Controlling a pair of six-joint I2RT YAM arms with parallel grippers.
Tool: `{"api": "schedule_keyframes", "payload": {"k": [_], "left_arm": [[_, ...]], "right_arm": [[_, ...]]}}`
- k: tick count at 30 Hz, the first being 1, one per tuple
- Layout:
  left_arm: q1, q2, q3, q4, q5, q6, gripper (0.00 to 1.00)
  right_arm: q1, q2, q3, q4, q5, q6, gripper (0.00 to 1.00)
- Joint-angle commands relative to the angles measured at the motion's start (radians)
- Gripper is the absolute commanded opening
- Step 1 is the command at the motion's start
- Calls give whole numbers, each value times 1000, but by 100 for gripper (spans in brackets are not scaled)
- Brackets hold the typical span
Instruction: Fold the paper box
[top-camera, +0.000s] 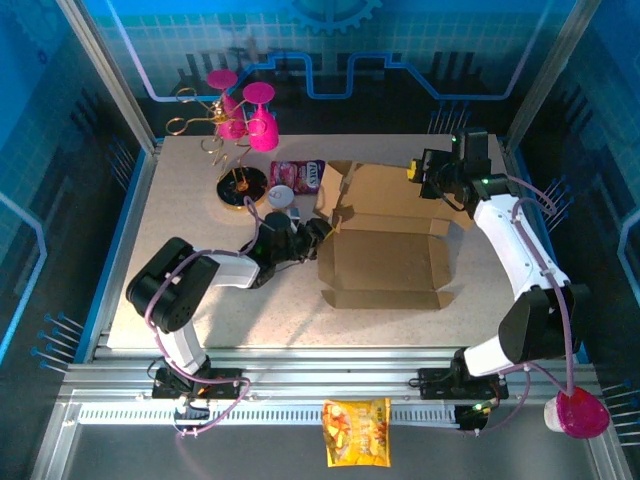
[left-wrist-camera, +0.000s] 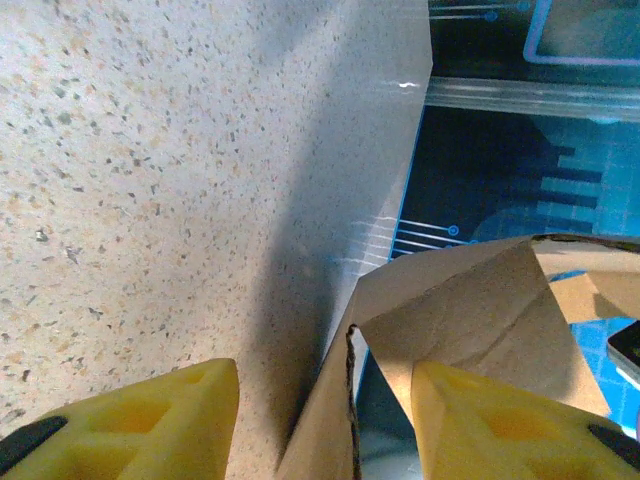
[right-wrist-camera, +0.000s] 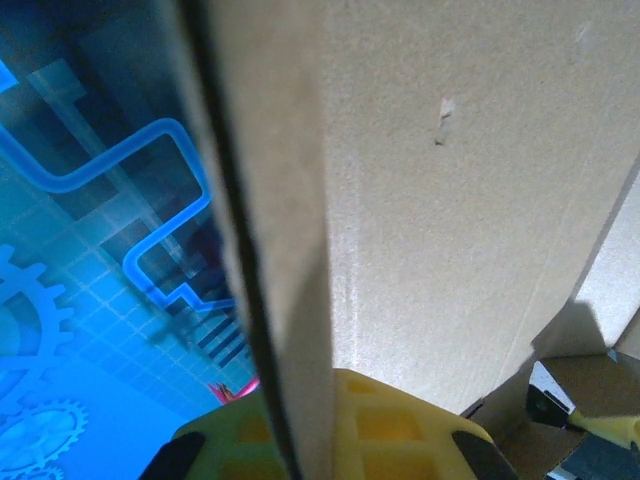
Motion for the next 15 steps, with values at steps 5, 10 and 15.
{"api": "schedule_keyframes", "payload": {"k": [5, 10, 15], "left_arm": [[-20, 29, 69, -60, 9, 109, 49], [-20, 32, 96, -97, -2, 123, 35], [-19, 16, 108, -141, -21, 135, 9]], "right_arm": [[-5, 13, 15, 20, -29, 33, 0], [-2, 0, -15, 33, -29, 37, 0], [3, -8, -35, 44, -28, 35, 0]]}}
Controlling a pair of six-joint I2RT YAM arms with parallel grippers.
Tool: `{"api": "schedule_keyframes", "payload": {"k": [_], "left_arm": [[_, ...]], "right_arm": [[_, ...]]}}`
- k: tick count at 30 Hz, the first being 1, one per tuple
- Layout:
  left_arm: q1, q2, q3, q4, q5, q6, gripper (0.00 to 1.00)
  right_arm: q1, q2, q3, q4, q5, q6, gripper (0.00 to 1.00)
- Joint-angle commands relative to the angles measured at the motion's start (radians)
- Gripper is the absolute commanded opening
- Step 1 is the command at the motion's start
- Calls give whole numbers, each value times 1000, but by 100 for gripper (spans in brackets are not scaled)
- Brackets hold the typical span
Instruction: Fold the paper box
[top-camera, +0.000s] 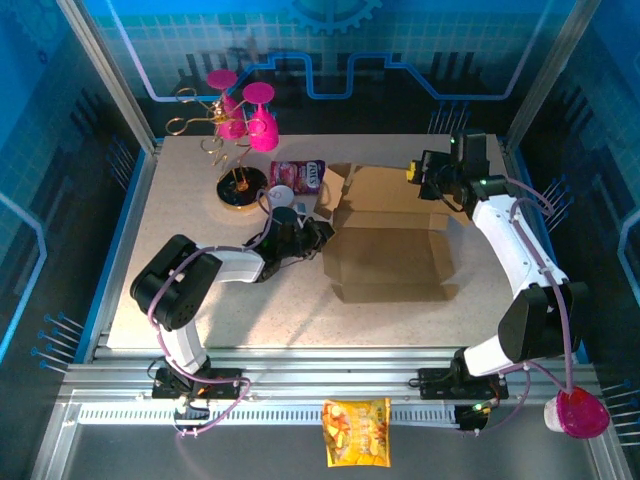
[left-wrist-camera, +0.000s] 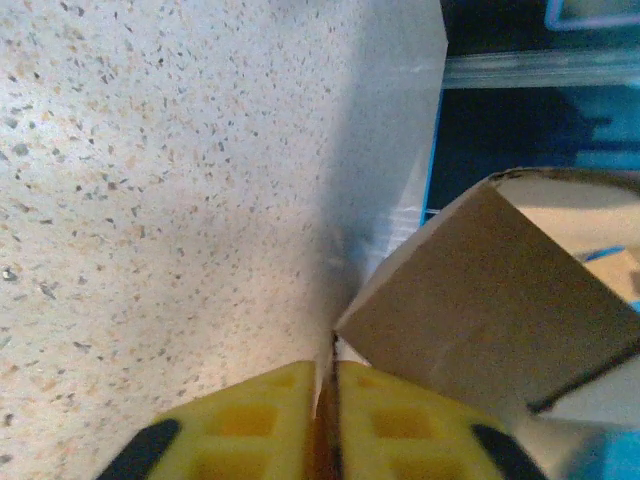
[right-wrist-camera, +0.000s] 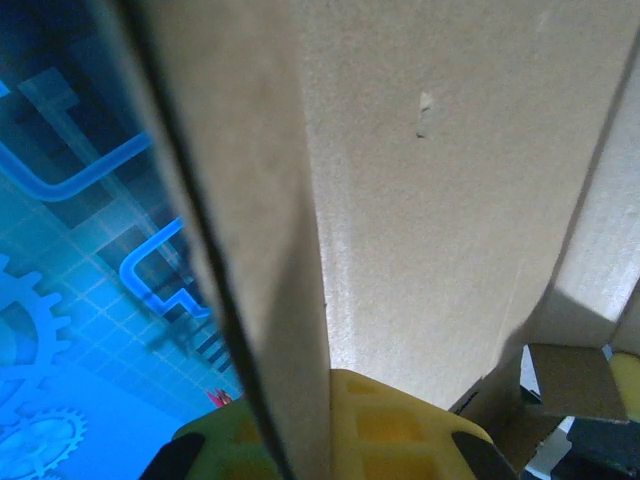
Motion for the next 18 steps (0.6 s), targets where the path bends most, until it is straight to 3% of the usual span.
{"api": "schedule_keyframes", "payload": {"k": [1, 3, 7, 9, 18], "left_arm": [[-9, -17, 30, -52, -12, 36, 9], [-9, -45, 30, -86, -16, 53, 13], [-11, -131, 14, -187, -18, 83, 39], [-11, -182, -6, -245, -17, 90, 48], [-2, -496, -110, -526, -51, 133, 55]], "right_arm": [[4, -14, -17, 23, -22, 24, 0], [4, -14, -13, 26, -12, 0, 0], [3, 10, 6, 52, 3, -52, 0], [3, 27, 18, 70, 16, -82, 0], [13, 101, -14, 207, 31, -205, 0]]}}
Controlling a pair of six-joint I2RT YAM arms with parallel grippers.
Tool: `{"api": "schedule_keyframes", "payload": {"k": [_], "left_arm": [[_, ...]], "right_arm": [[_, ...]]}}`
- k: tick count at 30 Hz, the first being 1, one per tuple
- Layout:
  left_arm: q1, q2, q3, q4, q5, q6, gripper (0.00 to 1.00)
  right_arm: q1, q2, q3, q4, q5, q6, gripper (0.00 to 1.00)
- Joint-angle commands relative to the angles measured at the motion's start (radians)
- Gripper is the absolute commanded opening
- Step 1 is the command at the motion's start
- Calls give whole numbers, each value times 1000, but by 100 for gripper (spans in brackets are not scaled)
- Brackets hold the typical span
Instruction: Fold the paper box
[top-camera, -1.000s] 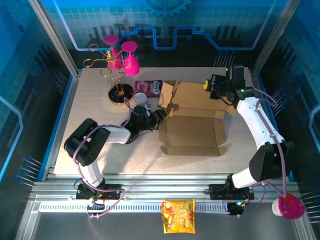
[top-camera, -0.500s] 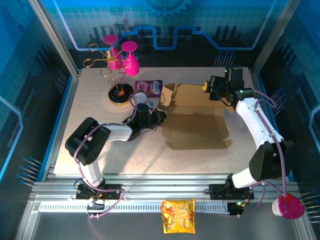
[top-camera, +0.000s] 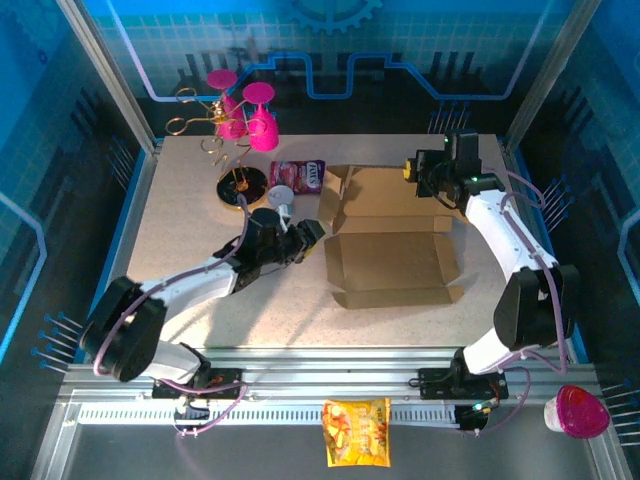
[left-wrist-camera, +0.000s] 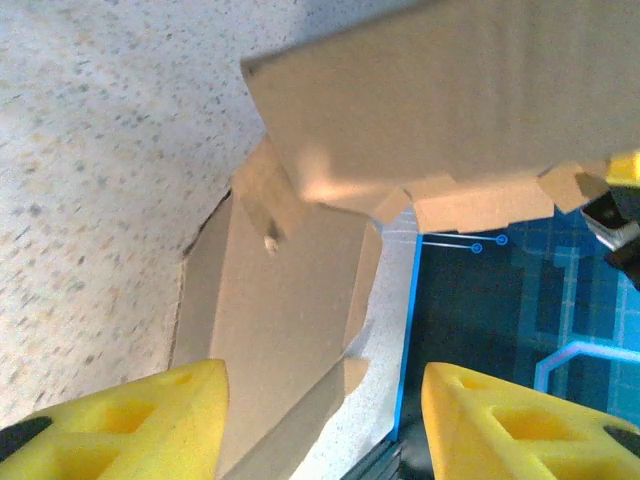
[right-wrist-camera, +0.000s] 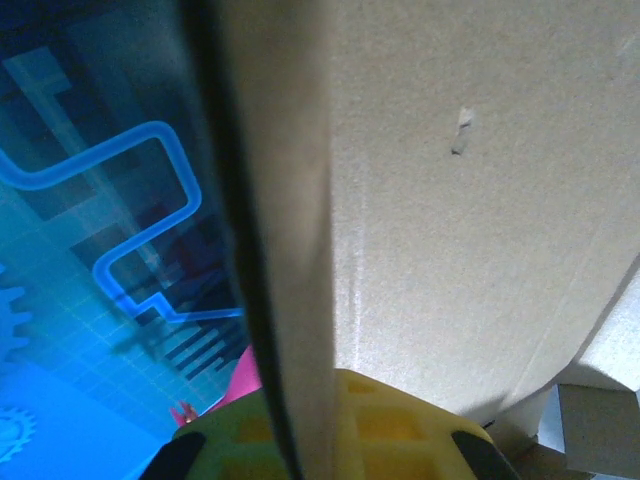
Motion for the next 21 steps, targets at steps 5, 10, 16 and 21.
{"api": "schedule_keyframes", "payload": {"k": [5, 10, 16, 21], "left_arm": [[89, -239, -25, -314, -34, 74, 50], [180, -272, -22, -379, -1, 108, 47], [199, -214, 25, -401, 0, 167, 43], [200, -127, 74, -389, 15, 208, 40]], "right_arm": [[30, 25, -101, 251, 16, -119, 0], [45, 50, -149, 336, -3, -182, 0], [45, 80, -226, 426, -47, -225, 0], [37, 94, -287, 492, -71, -238, 0]]}}
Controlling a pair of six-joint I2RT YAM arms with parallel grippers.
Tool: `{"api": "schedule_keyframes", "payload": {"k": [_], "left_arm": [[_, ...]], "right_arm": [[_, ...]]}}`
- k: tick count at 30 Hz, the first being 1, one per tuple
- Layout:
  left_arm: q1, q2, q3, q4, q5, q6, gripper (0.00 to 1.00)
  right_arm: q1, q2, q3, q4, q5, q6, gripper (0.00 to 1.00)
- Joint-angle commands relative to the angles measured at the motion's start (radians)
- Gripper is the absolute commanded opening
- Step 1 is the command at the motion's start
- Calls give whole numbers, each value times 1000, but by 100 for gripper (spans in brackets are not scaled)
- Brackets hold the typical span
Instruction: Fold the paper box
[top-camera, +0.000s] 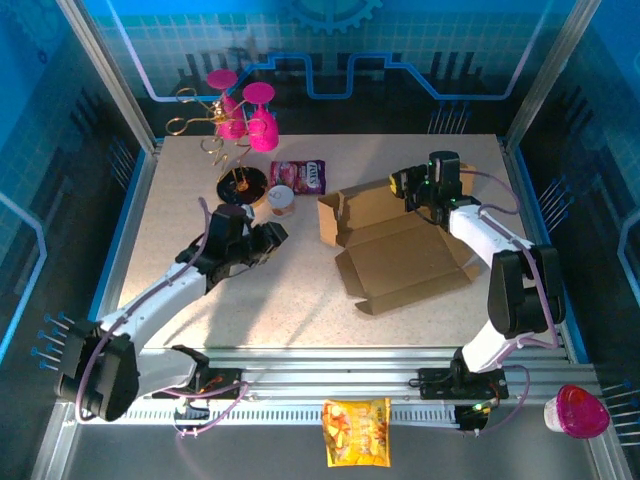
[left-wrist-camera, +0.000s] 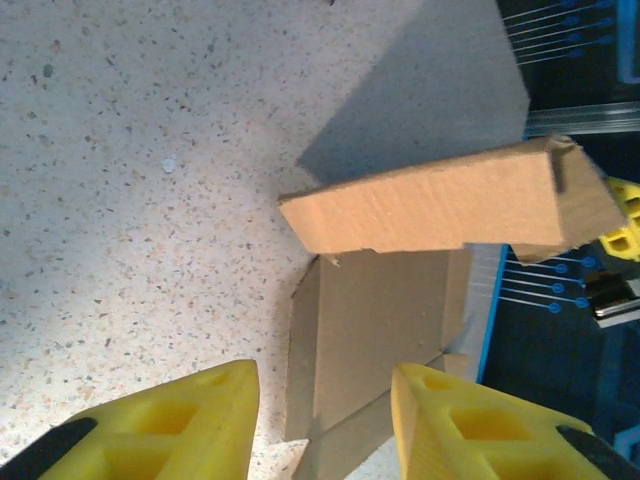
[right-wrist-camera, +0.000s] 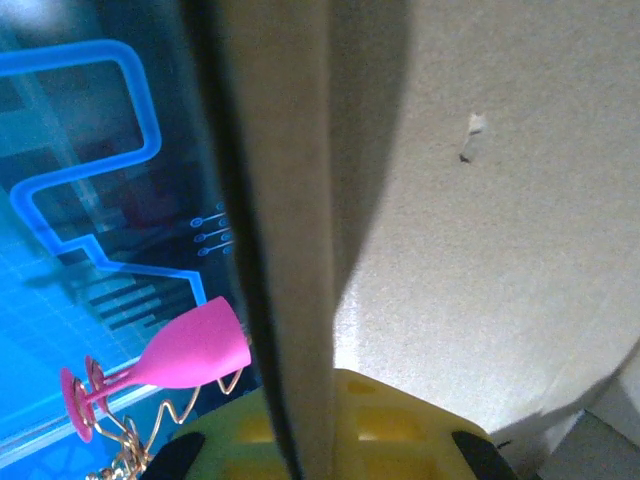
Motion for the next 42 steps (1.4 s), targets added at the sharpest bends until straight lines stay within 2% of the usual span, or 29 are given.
{"api": "schedule_keyframes", "payload": {"k": [1, 6, 14, 22, 30, 37, 42], "left_arm": [[9, 46, 53, -10, 24, 59, 40], [6, 117, 84, 34, 49, 89, 41], [-13, 318, 231, 51, 66, 240, 42], [-73, 482, 345, 140, 91, 365, 49], [-96, 492, 316, 279, 130, 365, 49], [-123, 508, 316, 287, 137, 399, 49], [-106, 453, 269, 261, 122, 408, 52]], "right_arm": [[0, 21, -56, 90, -36, -18, 0], [-3, 12, -70, 106, -45, -10, 0], [-7, 10, -68, 132, -64, -25, 0], [-12, 38, -61, 224, -99, -44, 0], [-16, 83, -31, 263, -142, -45, 0], [-30, 107, -4, 248, -166, -48, 0], [-42, 122, 19, 225, -185, -66, 0]]}}
